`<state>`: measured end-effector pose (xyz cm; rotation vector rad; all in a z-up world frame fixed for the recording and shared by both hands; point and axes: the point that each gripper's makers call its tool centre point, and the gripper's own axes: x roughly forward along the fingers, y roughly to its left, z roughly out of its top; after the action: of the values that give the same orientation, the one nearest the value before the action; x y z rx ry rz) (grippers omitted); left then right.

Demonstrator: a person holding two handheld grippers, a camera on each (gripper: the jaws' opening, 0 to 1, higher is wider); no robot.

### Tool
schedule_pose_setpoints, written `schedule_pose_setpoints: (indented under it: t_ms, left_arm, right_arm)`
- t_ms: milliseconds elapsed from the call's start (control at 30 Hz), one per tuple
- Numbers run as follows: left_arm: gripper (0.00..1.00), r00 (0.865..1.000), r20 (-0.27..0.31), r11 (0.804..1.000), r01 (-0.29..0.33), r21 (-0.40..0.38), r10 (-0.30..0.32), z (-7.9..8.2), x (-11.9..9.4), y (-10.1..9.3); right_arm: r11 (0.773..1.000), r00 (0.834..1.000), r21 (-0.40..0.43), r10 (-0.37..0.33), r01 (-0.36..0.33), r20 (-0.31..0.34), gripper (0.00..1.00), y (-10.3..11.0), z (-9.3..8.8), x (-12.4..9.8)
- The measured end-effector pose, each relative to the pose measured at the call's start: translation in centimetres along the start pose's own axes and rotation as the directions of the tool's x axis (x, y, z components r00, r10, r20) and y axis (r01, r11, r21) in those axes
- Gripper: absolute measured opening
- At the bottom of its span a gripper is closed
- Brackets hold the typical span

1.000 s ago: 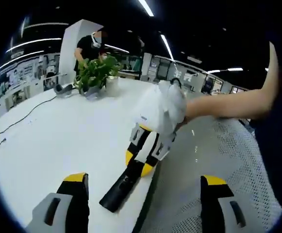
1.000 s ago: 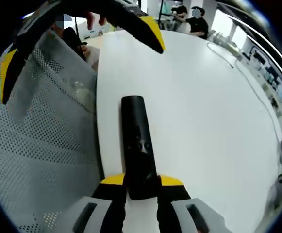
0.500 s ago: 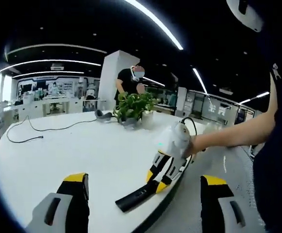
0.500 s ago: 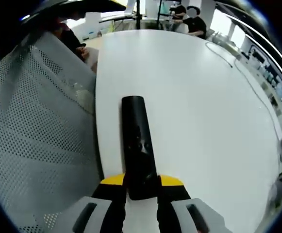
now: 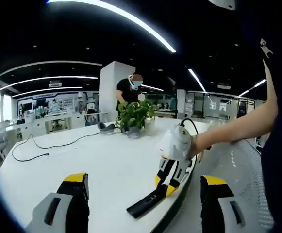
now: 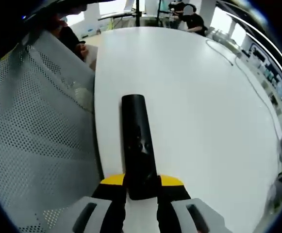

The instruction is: Press the specified remote control buttons in sequence, fully releasing each button before pressing the next.

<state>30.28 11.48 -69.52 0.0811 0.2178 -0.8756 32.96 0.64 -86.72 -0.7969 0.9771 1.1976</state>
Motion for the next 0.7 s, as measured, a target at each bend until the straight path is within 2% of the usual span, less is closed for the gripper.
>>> schedule_pose_setpoints:
  t_ms: [133, 367, 467, 700]
  left_arm:
    - [1.00, 1.000, 0.009, 1.000, 0.007, -0.003, -0.007, 0.16, 0.05, -0.09]
    - [1.00, 1.000, 0.022, 1.000, -0.021, 0.011, 0.020, 0.42, -0.06, 0.42]
    - [1.00, 0.999, 0.028, 1.000, -0.025, 0.011, 0.025, 0.47, -0.11, 0.51]
    - [1.00, 0.999, 0.032, 1.000, -0.008, 0.005, 0.008, 0.49, -0.07, 0.27]
  right_arm:
    - [1.000, 1.000, -0.020, 0.000, 0.000, -0.017, 0.21, -0.02, -0.01, 0.07]
    - [1.000, 1.000, -0.017, 0.005, -0.005, -0.023, 0.21, -0.12, -0.01, 0.06]
    - [1.000, 1.000, 0.014, 0.013, -0.013, -0.013, 0.21, -0.30, 0.06, 0.03]
    - [0.999, 0.999, 0.019, 0.029, -0.029, -0.026, 0.21, -0.85, 0.39, 0.11]
